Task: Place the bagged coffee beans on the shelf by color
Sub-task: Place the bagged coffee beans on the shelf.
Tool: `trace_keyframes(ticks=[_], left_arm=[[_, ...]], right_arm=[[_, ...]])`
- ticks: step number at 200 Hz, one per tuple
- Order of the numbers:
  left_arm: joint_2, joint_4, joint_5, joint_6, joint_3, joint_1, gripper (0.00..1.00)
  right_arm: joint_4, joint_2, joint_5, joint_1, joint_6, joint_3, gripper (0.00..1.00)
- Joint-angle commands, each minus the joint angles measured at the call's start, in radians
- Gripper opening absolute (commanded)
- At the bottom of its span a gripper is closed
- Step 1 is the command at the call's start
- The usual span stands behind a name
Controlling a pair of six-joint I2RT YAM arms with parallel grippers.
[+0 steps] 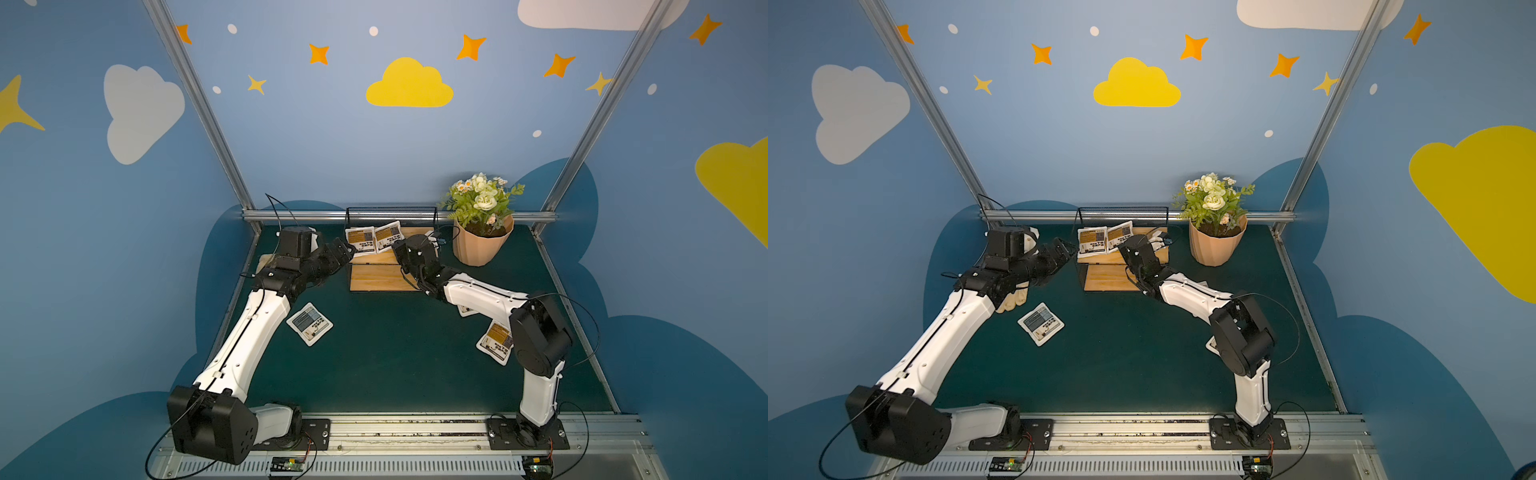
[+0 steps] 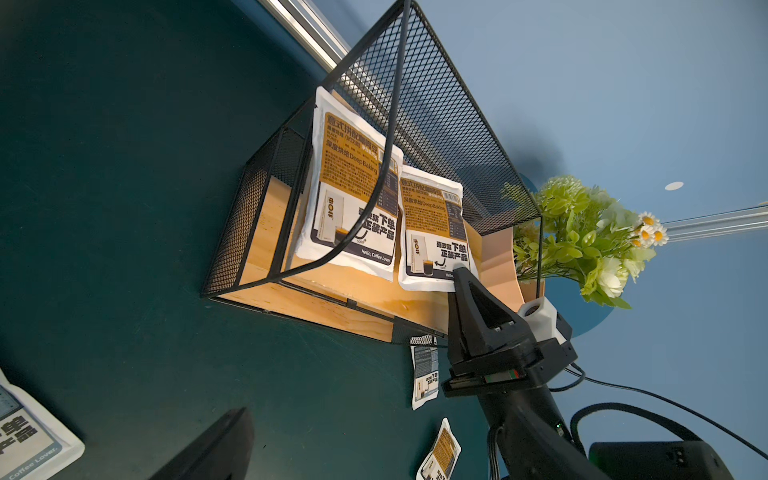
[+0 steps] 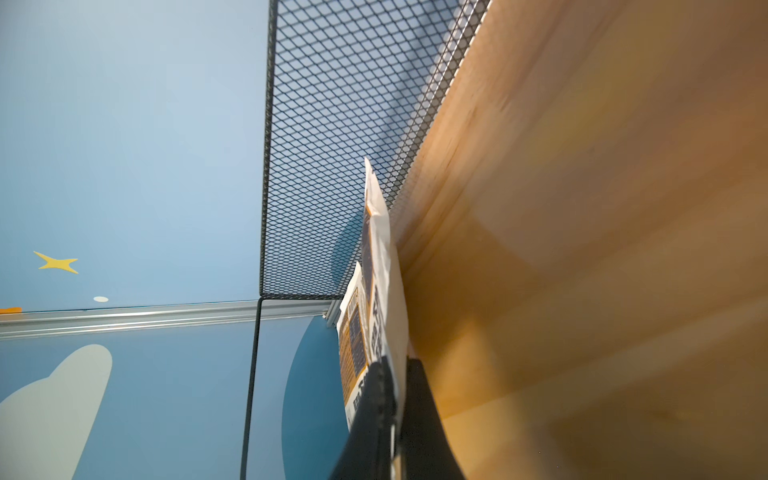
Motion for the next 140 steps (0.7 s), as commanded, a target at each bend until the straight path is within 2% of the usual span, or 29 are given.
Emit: trace_keyframes(ticks=[1,26,74,100,140], left_arm=[[-0.03,0.017,0.013,0.013,-0.014,0.005,1.0],[-0.04,0.027,0.016,0.009,-0.028,0.005,1.0],[-0.06,0.04,0.029,0.0,-0.048,0.005,1.0],[-0.073,0.037,0.031,-0.001,-0.055,0.004,1.0],[-0.094,0.035,0.03,-0.004,-0.07,0.004,1.0]], right_arm=[[-0.056,0.005,0.019,0.002,0.019,0.004,0.21],[-0.068,-0.007,0.016,0.004,0.019,-0.011,0.45],[-0.111,-0.038,0.017,0.011,0.013,-0.016,0.77],[-0.128,-0.055,0.005,0.013,0.011,-0.022,0.86],[-0.156,-0.09,-0.031,0.025,-0.017,-0.038,0.89]])
